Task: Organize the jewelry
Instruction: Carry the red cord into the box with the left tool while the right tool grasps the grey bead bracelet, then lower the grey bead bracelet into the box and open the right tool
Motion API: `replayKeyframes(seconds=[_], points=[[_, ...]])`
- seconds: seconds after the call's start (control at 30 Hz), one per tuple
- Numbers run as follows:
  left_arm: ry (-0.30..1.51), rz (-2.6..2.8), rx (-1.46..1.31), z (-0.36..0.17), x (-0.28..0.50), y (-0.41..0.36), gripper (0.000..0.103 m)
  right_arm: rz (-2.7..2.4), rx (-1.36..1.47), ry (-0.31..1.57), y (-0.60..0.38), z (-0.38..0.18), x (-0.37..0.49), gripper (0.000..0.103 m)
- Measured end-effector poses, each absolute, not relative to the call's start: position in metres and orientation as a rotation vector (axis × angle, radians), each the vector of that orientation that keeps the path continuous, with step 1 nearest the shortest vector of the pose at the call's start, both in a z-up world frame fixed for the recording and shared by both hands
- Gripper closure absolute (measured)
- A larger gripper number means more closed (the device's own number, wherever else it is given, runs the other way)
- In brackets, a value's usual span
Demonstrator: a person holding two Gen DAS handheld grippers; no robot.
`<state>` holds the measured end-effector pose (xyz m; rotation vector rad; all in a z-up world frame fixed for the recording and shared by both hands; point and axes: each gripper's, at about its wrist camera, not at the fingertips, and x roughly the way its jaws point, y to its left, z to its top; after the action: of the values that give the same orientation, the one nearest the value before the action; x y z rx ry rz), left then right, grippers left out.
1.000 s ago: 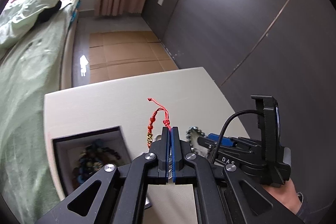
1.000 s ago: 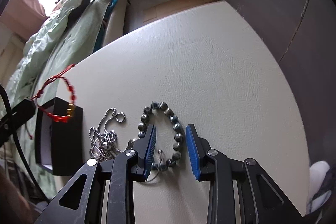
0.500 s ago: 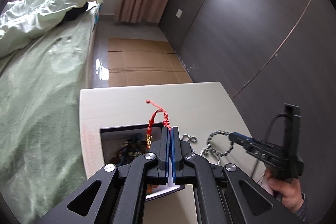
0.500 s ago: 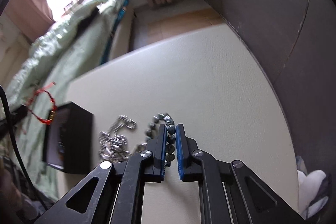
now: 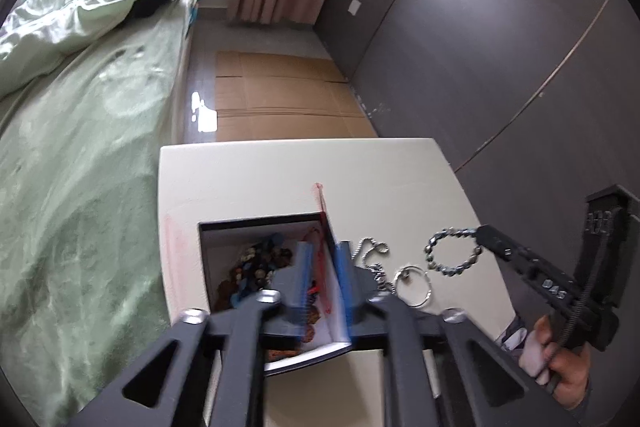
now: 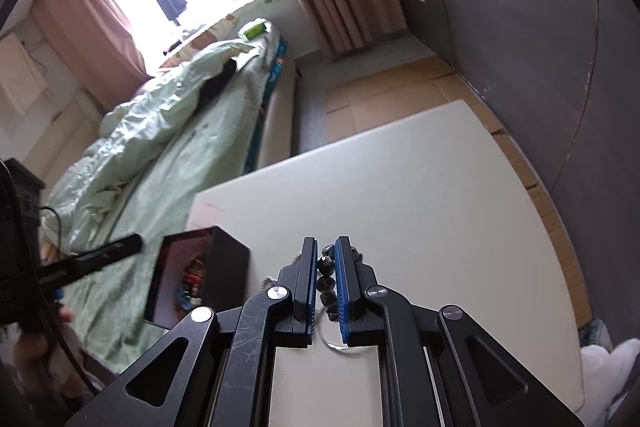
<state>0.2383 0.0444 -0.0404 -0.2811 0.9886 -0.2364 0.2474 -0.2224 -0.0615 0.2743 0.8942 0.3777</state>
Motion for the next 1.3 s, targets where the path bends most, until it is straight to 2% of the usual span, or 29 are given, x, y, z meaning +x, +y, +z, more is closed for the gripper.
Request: replayKeyframes(seconds=[0.03, 0.07, 0.5, 0.93, 1.0, 1.03, 1.07, 1.3], points=[[0.981, -0.234, -0.289, -0.04, 0.237, 0.047, 0.05, 0.386, 0.277, 0.886, -0.221, -0.06, 0.246, 0.093], [0.968, -0.233, -0.298, -0.038, 0.236, 0.049, 0.04, 0.402, 0.282, 0.874, -0.219, -0.057, 0.245, 0.093], [0.907, -0.186, -0.352, -0.024, 0.23, 0.076, 0.039, 0.614, 0.331, 0.785, -0.163, -0.038, 0.229, 0.093], [0.888, -0.165, -0.387, -0.02, 0.227, 0.098, 0.039, 0.705, 0.28, 0.817, -0.109, -0.045, 0.228, 0.092], [0.885, -0.164, -0.394, -0.02, 0.226, 0.101, 0.039, 0.709, 0.277, 0.846, -0.106, -0.048, 0.23, 0.073], [0.885, -0.164, -0.396, -0.02, 0.226, 0.102, 0.039, 0.702, 0.287, 0.857, -0.107, -0.049, 0.232, 0.053], [0.886, -0.164, -0.396, -0.02, 0.226, 0.102, 0.039, 0.693, 0.3, 0.846, -0.111, -0.05, 0.231, 0.047], [0.895, -0.184, -0.375, -0.021, 0.225, 0.093, 0.039, 0.662, 0.375, 0.826, -0.139, -0.047, 0.228, 0.047]])
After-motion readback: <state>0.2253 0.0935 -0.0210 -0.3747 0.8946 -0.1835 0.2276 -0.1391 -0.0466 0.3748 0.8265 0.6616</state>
